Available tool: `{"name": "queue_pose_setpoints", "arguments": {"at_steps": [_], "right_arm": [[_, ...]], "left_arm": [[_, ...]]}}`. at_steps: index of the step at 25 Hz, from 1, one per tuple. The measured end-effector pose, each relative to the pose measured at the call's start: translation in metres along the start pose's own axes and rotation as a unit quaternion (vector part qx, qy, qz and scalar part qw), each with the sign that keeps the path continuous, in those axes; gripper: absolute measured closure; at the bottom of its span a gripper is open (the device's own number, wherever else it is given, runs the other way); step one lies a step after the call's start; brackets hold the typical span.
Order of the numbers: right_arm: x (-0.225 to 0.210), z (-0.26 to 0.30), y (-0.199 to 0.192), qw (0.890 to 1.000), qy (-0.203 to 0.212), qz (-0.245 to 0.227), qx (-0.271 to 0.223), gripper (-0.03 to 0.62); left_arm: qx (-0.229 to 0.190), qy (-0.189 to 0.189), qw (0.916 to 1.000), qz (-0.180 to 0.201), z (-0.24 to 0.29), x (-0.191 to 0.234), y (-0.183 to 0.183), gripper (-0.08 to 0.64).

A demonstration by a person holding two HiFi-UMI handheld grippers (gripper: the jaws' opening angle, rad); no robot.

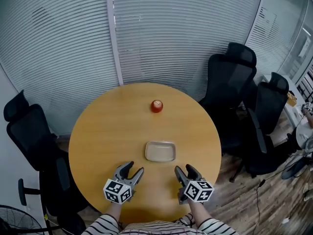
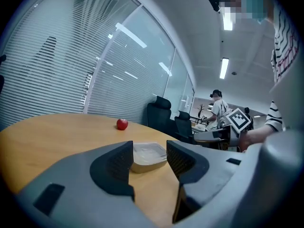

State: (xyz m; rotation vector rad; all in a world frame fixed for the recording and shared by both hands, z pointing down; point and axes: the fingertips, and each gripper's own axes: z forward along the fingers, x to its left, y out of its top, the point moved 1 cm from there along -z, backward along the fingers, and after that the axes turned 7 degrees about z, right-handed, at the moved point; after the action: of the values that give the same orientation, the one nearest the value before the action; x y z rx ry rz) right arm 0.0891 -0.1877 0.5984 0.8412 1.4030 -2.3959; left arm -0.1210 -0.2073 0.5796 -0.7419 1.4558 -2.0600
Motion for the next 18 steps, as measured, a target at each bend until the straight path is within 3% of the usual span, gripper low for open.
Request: {"name": "queue_pose_setpoints", "arguments": {"at_steps": [18], "right_arm": [[-0.061,0.107,0.010,0.997,0.038,-0.007,0.074,0.316]], "left_arm": [[0.080,0.008,0.9967,-0.016,0.120,0.028,-0.039,0.360]]}}
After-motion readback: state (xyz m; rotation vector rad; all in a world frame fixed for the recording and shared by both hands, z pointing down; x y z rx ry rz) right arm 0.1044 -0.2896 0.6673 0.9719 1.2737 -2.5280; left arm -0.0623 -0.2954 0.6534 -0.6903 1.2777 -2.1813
